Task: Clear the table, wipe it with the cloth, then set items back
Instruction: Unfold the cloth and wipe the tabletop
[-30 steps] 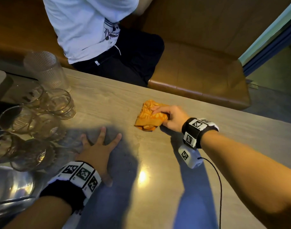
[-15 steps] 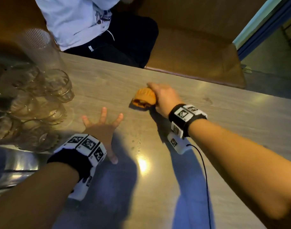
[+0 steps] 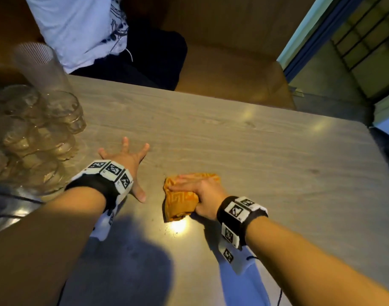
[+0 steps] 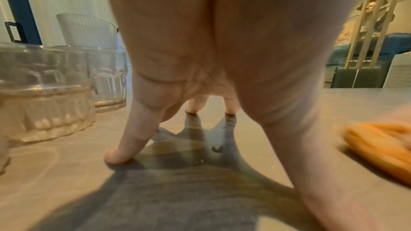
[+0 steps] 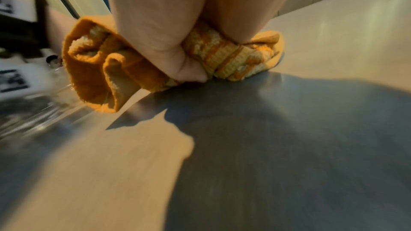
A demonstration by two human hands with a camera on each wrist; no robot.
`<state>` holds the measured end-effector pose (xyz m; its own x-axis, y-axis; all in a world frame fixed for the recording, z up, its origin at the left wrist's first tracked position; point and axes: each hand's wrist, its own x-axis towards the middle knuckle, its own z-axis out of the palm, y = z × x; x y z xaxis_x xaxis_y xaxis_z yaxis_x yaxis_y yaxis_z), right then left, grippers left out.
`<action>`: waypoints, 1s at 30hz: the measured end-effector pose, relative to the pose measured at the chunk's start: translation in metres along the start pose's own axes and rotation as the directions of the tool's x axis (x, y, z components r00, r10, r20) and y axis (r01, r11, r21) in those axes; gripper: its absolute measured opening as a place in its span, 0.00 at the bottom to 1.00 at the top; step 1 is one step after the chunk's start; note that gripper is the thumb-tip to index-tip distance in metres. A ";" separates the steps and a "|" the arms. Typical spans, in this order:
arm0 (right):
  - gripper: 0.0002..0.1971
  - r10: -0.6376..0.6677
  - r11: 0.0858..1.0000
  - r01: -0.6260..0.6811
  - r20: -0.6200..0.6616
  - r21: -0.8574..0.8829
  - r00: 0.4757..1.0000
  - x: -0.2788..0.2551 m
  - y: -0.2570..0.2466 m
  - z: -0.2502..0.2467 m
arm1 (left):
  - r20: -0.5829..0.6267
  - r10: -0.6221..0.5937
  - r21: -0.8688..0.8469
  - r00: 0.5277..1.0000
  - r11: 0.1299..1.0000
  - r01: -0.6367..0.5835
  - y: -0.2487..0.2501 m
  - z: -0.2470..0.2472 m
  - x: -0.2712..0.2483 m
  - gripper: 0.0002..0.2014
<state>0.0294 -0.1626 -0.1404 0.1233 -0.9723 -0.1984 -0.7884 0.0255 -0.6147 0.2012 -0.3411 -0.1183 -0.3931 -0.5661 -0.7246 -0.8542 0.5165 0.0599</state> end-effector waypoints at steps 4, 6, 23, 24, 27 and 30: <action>0.29 -0.029 0.998 0.028 0.012 0.061 0.999 -0.066 -0.022 0.046 | -0.142 -0.031 -0.141 0.989 0.990 0.011 -0.003 0.019 -0.024 0.70; 0.29 -0.052 0.997 0.050 0.042 0.055 0.998 -0.089 -0.036 0.063 | -0.245 -0.033 -0.194 0.969 0.981 -0.016 -0.007 0.040 -0.045 0.60; 0.30 0.292 0.956 -0.293 -0.039 -0.019 0.956 -0.072 -0.046 0.048 | 0.082 0.087 -0.014 0.993 0.996 -0.086 -0.028 0.150 -0.137 0.70; 0.29 0.261 0.965 -0.261 -0.021 -0.017 0.965 -0.087 -0.053 0.058 | 0.079 0.092 -0.015 0.993 0.996 -0.091 -0.027 0.149 -0.136 0.70; 0.27 0.157 0.987 -0.155 -0.042 0.038 0.987 -0.129 -0.072 0.098 | 0.077 0.093 -0.005 0.993 0.996 -0.093 -0.026 0.146 -0.138 0.71; 0.25 0.104 0.993 -0.101 -0.040 0.064 0.994 -0.171 -0.092 0.132 | 0.081 0.098 0.013 0.992 0.995 -0.099 -0.026 0.143 -0.143 0.70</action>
<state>0.1606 0.0315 -0.1504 0.0163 -0.9729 -0.2305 -0.7567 0.1387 -0.6389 0.3280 -0.1818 -0.1145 -0.4459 -0.4587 -0.7686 -0.8063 0.5786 0.1225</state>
